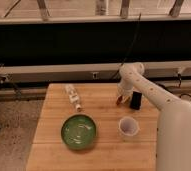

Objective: Drag the pepper across the table

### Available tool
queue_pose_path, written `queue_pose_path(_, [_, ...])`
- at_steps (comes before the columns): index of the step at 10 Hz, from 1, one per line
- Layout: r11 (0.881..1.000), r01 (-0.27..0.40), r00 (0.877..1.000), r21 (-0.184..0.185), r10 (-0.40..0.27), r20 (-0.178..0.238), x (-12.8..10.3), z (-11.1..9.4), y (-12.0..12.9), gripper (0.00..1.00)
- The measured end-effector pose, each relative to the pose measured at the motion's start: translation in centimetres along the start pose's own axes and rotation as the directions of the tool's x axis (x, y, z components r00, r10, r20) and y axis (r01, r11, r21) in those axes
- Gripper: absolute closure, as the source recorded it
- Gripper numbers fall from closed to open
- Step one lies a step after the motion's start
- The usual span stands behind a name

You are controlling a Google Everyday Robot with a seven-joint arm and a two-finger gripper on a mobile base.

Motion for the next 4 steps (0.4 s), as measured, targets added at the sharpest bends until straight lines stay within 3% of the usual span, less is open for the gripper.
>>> queue_pose_path(4, [1.000, -0.011, 1.000, -0.010, 0.011, 0.004, 0.43, 0.02, 0.63, 1.00])
